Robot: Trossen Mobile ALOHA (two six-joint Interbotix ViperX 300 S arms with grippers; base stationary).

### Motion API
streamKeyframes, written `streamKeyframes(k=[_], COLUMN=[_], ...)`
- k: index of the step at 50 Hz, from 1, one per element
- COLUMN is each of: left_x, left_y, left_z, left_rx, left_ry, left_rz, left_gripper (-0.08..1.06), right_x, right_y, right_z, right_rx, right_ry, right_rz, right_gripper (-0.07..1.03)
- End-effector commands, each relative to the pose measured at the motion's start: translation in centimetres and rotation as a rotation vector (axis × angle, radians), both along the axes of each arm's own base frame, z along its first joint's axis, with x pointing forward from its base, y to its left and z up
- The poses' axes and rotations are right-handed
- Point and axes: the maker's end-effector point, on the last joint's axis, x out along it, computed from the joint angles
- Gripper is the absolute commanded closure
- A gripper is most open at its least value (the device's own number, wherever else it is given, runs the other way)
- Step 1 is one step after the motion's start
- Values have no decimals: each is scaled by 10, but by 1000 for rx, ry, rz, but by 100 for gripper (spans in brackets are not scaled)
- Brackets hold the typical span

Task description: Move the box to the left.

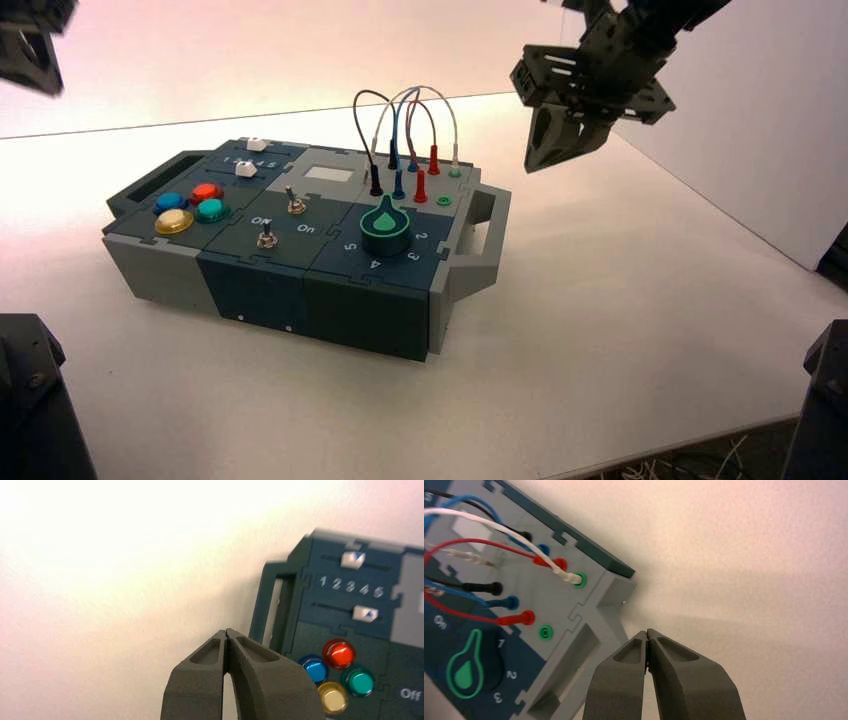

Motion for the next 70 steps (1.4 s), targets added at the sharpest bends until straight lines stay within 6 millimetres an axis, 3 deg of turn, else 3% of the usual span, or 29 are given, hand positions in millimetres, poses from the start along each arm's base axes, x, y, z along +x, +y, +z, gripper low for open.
streamKeyframes(k=[1, 11, 22, 41, 60, 70], left_x=[19, 38, 41, 34, 30, 29], left_y=[6, 12, 13, 21, 26, 26], left_z=[3, -4, -13, -9, -4, -3], left_rx=[4, 4, -4, -2, -2, -3], left_ry=[-10, 2, 32, 12, -3, -7], left_rz=[5, 10, 12, 46, 71, 75], left_gripper=[101, 101, 101, 101, 101, 101], right_x=[8, 4, 4, 16, 28, 31], right_y=[5, 7, 16, 69, 91, 117], right_z=[1, -9, -11, -22, -17, -8], right_rx=[6, -3, 4, 15, 33, 62], right_ry=[-10, 23, 27, 61, 49, 46], right_rz=[-1, -2, 12, 109, 144, 182], right_gripper=[98, 98, 98, 98, 98, 98])
